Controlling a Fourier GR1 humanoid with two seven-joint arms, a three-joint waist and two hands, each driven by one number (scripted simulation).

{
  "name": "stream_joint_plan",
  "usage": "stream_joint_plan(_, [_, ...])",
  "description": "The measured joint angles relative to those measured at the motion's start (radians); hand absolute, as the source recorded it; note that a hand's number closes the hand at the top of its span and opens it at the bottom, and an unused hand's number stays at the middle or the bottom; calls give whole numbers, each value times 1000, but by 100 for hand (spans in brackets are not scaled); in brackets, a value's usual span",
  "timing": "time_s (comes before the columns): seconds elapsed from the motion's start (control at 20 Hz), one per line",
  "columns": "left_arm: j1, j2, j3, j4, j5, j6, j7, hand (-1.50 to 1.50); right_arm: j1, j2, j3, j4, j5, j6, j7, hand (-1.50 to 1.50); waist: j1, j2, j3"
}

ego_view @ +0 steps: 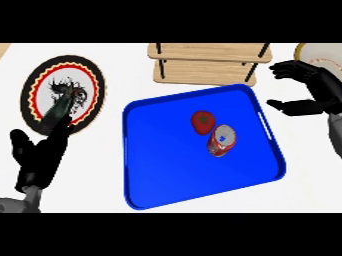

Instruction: Pick the tomato from the tray and place it in the tiered shelf

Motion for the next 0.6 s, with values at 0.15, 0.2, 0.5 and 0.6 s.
stream_joint_plan(0.15, [-8,-10,5,8,3,-4,23,0,-46,-20,26,40,11,105,-28,-150,-4,-5,0])
stream_joint_plan(0.2, [-7,-11,8,8,1,-2,26,0,-58,-30,35,45,12,146,-25,-150,-5,-7,0])
stream_joint_plan(0.5, [5,-28,22,3,-6,5,47,0,-110,-53,85,-46,0,312,92,-150,-22,-16,-1])
stream_joint_plan(0.6, [15,-29,27,4,-13,-2,34,0,-124,-48,108,-92,7,333,158,-150,-24,-18,-1])
